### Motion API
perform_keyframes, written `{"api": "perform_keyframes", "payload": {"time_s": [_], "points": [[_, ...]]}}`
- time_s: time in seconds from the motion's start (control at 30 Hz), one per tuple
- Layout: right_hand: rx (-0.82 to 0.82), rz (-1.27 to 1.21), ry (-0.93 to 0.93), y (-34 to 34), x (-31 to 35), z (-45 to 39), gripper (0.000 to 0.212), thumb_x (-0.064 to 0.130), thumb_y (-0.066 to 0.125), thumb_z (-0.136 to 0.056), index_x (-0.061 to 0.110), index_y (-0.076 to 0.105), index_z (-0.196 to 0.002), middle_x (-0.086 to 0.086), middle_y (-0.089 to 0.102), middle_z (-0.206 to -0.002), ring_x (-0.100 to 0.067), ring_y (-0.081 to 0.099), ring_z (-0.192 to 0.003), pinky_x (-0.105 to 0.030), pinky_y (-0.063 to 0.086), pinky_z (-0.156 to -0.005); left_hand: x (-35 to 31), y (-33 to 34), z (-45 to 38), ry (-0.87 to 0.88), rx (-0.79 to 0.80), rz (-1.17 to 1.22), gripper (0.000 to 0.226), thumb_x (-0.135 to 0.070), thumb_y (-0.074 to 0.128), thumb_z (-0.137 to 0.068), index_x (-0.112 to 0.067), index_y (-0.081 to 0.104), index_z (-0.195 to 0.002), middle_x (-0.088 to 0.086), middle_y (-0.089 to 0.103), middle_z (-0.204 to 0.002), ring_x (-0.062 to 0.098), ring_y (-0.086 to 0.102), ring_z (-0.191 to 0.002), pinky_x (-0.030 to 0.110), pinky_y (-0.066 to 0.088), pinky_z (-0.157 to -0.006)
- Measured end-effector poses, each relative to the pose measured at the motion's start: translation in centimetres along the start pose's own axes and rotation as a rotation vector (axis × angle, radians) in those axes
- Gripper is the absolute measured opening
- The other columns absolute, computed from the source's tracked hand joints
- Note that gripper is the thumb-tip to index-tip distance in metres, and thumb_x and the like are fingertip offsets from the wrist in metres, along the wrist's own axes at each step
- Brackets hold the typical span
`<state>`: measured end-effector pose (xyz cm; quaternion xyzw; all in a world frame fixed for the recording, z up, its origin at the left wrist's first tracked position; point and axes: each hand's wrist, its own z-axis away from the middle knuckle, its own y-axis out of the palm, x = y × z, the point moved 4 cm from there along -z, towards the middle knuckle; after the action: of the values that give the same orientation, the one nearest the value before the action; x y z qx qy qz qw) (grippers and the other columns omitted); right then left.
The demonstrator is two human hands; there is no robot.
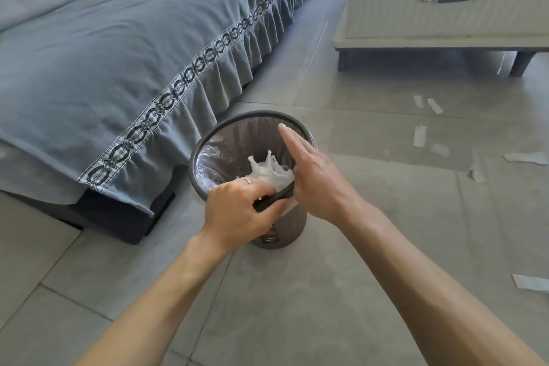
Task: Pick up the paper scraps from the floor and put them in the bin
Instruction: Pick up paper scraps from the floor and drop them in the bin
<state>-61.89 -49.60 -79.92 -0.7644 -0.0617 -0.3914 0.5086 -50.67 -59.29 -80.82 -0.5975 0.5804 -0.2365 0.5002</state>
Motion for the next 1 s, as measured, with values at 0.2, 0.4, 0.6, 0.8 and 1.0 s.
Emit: {"api": "perform_keyframes", "payload": {"time_s": [0.2,0.4,0.6,0.8,1.0], "points": [[-0.313,-0.150,0.098,-3.4,-3.5,1.4,0.052,-0.011,0.044,-0.081,0.009,0.056,-0.128,-0.006,0.050,-0.138,-0.018,0.049,-0.126,-0.030,0.043,-0.105,-1.6,2.7,-3.9,0.009,0.084,-0.025,0.044,-0.063,0.052,-0.080,-0.022,0.065,-0.073,-0.007,0.060,-0.065,0.010,0.058,-0.068,0.033,0.047,-0.056],[-0.326,-0.164,0.322,-7.6,-7.1,3.6,0.026,0.002,0.052,-0.085,0.014,0.069,-0.101,-0.002,0.069,-0.101,-0.014,0.064,-0.091,-0.027,0.053,-0.084,-5.7,6.1,-10.8,0.052,0.180,-0.018,0.042,-0.062,0.051,-0.085,-0.023,0.065,-0.083,-0.007,0.065,-0.077,0.021,0.062,-0.077,0.033,0.048,-0.064],[-0.335,-0.098,0.435,-14.5,-11.7,7.8,0.019,0.009,0.058,-0.087,0.016,0.072,-0.097,0.004,0.068,-0.087,-0.008,0.063,-0.080,-0.003,0.043,-0.064,-10.6,9.3,-16.2,0.178,0.037,-0.038,0.032,-0.037,0.063,-0.086,-0.015,0.066,-0.109,0.006,0.068,-0.104,0.028,0.061,-0.097,0.041,0.052,-0.080],[-0.360,-0.093,0.554,-20.2,-16.7,12.1,0.018,0.012,0.060,-0.084,0.020,0.073,-0.093,0.005,0.069,-0.086,-0.008,0.063,-0.080,-0.004,0.040,-0.062,-20.4,11.7,-18.2,0.368,0.100,0.078,0.013,-0.020,0.061,-0.082,-0.017,0.072,-0.090,0.000,0.070,-0.088,0.022,0.064,-0.083,0.033,0.053,-0.071],[-0.326,-0.082,0.624,-25.9,-19.7,16.5,0.018,0.015,0.060,-0.086,0.018,0.072,-0.099,0.002,0.072,-0.096,-0.006,0.063,-0.082,-0.001,0.039,-0.062,-24.4,16.6,-21.0,0.046,0.484,0.232,0.013,-0.021,0.064,-0.085,-0.015,0.074,-0.090,0.001,0.071,-0.089,0.018,0.065,-0.082,0.032,0.055,-0.075]]}}
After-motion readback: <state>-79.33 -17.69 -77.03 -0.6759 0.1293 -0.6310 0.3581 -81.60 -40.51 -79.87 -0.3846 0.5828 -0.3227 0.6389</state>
